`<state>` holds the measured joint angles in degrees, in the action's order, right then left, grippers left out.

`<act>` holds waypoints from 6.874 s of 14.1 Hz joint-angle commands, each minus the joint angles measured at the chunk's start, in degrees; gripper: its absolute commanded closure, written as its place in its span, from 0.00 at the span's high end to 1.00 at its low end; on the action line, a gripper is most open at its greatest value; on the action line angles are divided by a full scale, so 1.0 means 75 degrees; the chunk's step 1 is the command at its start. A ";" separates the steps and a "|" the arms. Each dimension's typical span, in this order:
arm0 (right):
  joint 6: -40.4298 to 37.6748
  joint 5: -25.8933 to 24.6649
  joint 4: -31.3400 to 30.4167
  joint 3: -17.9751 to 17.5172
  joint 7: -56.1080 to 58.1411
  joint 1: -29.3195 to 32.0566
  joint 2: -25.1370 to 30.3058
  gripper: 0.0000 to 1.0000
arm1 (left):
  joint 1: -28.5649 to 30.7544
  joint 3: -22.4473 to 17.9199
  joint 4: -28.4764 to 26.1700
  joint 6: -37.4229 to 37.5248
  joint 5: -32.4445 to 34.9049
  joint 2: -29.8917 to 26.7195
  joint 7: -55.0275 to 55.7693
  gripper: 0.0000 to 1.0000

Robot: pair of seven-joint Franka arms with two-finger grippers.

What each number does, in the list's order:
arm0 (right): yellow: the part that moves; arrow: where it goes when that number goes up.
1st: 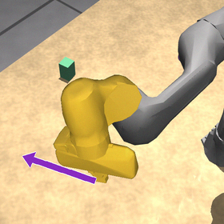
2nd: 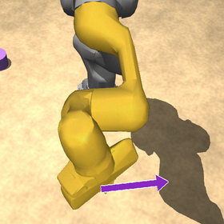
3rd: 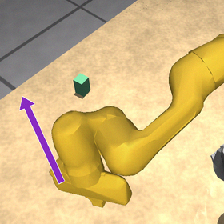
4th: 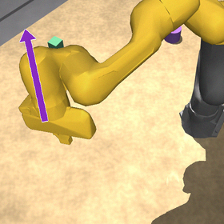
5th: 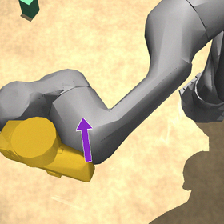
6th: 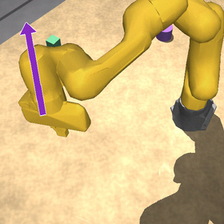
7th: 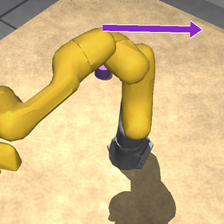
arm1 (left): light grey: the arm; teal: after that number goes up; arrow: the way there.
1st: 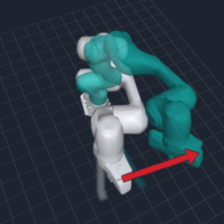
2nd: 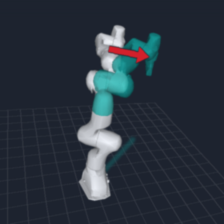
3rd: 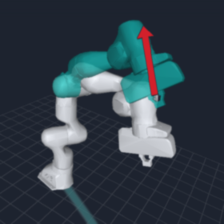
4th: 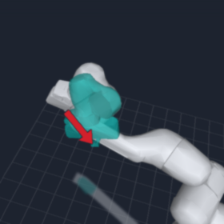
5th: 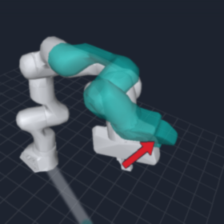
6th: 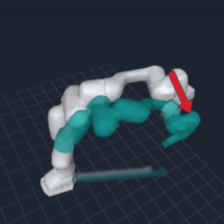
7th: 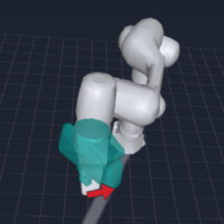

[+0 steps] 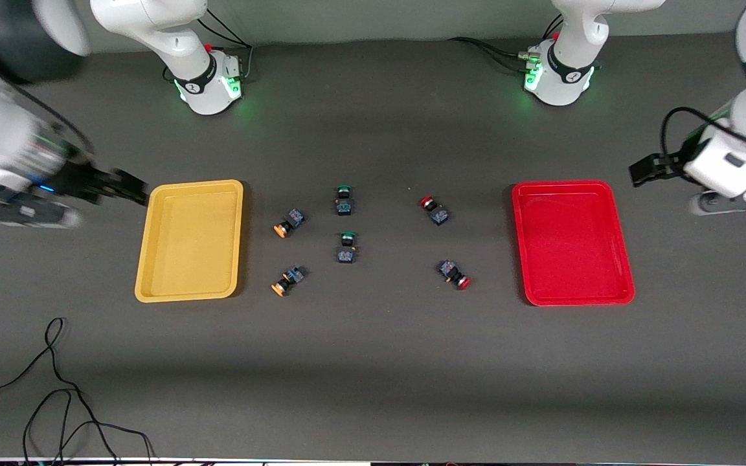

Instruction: Place red and yellow buttons in trays

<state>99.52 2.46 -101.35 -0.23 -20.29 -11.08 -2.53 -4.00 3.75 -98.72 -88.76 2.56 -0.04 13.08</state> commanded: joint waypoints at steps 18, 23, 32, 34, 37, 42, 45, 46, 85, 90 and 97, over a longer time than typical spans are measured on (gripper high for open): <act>0.6489 0.0364 -0.3444 -0.1293 -0.6048 -0.1124 -0.3038 0.95 | -0.2337 0.1774 -0.2703 -0.6267 0.0033 0.3308 0.6973 0.94; 0.6220 0.0364 -0.3385 -0.1340 -0.5955 -0.1078 -0.2933 0.09 | -0.2454 0.1774 -0.2822 -0.6973 0.0033 0.3813 0.7466 0.83; 0.2823 0.0376 -0.2798 0.0074 -0.2903 -0.0398 -0.0685 0.00 | -0.2104 0.1739 -0.1573 -0.4827 0.0010 0.3205 0.7350 0.00; 0.2680 0.0376 -0.3230 0.1022 -0.1474 -0.0409 -0.0286 0.00 | -0.1788 0.1739 -0.0355 -0.2718 -0.0002 0.2994 0.7036 0.00; 0.2948 0.0376 -0.4156 0.1893 -0.0389 -0.0433 0.0020 0.00 | -0.0806 0.1680 0.0517 -0.0849 -0.0177 0.2153 0.5073 0.00; 0.5335 0.0539 -0.5750 0.2469 0.0374 -0.0433 -0.0317 0.00 | -0.0521 -0.0368 -0.0789 -0.0690 -0.0482 0.0126 0.1144 0.00; 0.5936 0.1100 -0.5811 0.2410 0.0385 -0.0573 -0.0845 0.00 | -0.0509 -0.0464 -0.2161 -0.1626 -0.0354 -0.0557 0.0893 0.00; 0.6100 0.1184 -0.5799 0.2398 0.0397 -0.0655 -0.0939 0.00 | -0.0509 -0.0488 -0.2490 -0.2128 -0.0330 -0.0500 0.0881 0.00; 0.5006 0.1489 -0.0046 -0.0508 -0.4783 -0.0914 -0.4364 0.00 | -0.2103 0.0895 0.0284 -0.6189 -0.0330 0.5454 0.5357 0.00; 0.2927 0.1559 -0.0313 0.0274 -0.2796 -0.0374 -0.2888 0.00 | -0.1869 0.0801 0.1253 -0.3713 -0.0330 0.4565 0.5241 0.00; 0.4950 0.2671 -0.2727 0.1555 0.0619 -0.0374 -0.2709 0.00 | -0.1224 -0.0250 0.1799 0.0233 -0.0330 0.2457 0.2198 0.00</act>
<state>130.85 19.17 -117.22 11.19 -19.60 -12.57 -23.08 -13.51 5.77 -80.27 -88.84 -0.16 23.40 36.98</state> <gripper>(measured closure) 0.678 0.573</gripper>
